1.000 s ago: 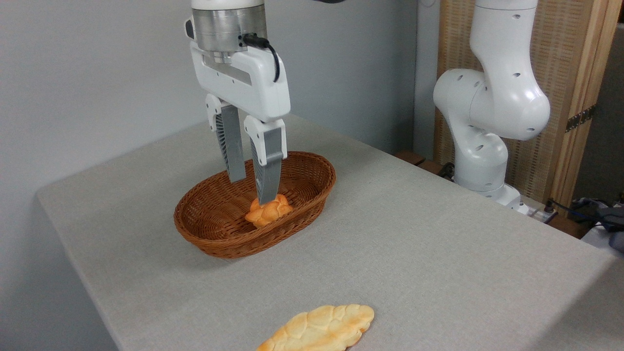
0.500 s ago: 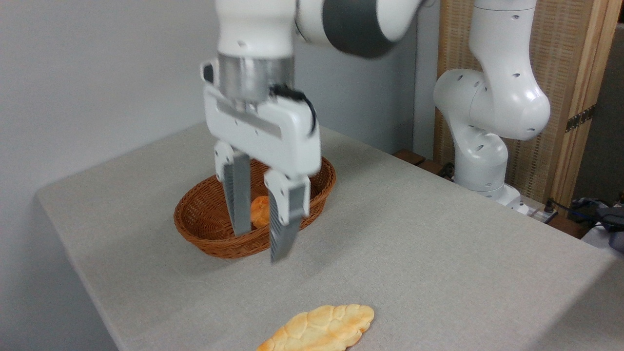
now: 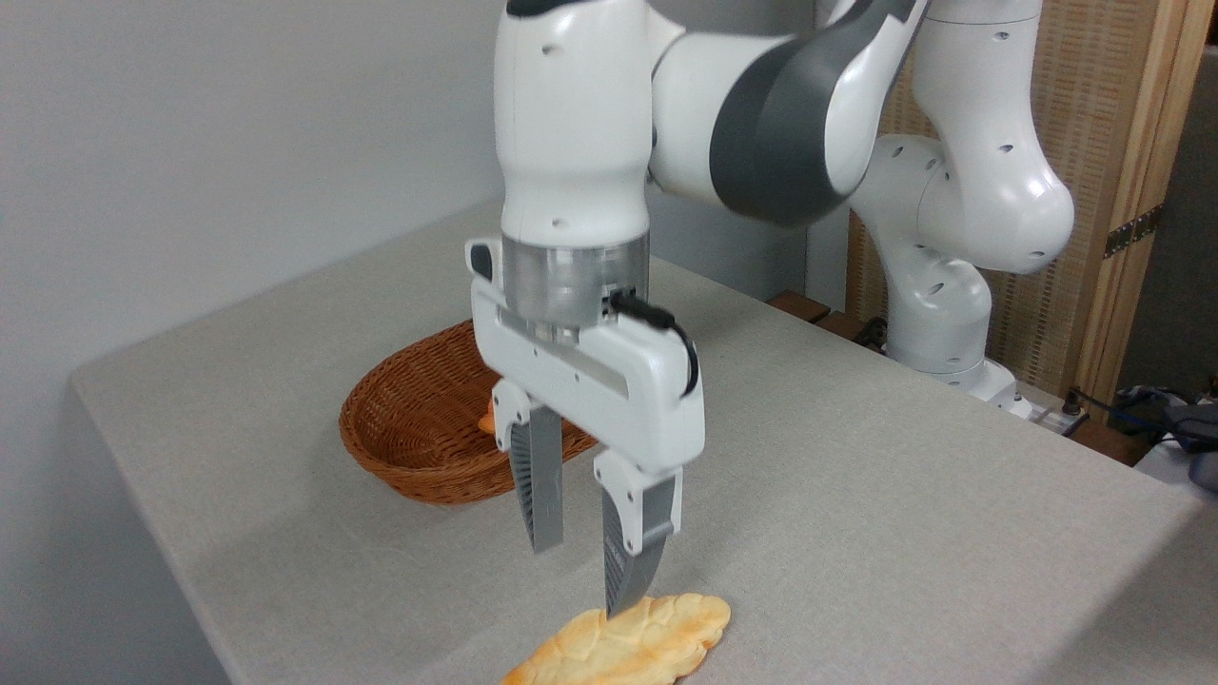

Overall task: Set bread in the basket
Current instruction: 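Move the gripper over the braided bread loaf and lower it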

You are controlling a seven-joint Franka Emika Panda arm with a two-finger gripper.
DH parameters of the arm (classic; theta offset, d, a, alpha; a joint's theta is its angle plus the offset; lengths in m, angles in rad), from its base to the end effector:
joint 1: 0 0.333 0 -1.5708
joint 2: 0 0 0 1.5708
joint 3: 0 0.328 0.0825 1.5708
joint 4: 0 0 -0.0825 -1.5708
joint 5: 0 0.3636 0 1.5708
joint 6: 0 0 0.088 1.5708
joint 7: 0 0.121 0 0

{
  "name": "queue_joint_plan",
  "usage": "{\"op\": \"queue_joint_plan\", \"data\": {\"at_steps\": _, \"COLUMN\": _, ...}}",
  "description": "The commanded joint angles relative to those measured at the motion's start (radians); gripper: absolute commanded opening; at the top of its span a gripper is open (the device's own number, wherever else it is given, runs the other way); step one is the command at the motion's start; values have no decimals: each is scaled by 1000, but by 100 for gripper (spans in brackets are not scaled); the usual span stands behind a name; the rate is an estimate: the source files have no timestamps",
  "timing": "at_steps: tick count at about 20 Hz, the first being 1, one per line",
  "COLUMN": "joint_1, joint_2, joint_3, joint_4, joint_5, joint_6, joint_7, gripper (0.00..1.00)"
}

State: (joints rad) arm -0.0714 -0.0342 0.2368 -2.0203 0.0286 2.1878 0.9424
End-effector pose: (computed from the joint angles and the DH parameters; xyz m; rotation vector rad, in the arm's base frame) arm 0.5399 0.0927 0.4910 -2.7796 1.1597 -0.2446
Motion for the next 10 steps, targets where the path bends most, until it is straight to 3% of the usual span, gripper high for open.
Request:
{"op": "queue_joint_plan", "data": {"at_steps": 1, "joint_1": -10, "joint_2": 28, "joint_3": 12, "joint_4": -26, "joint_5": 30, "joint_6": 70, "joint_7": 16, "gripper": 100}}
{"op": "queue_joint_plan", "data": {"at_steps": 10, "joint_1": 1, "joint_2": 88, "joint_3": 13, "joint_4": -57, "joint_5": 33, "joint_6": 168, "joint_7": 16, "gripper": 100}}
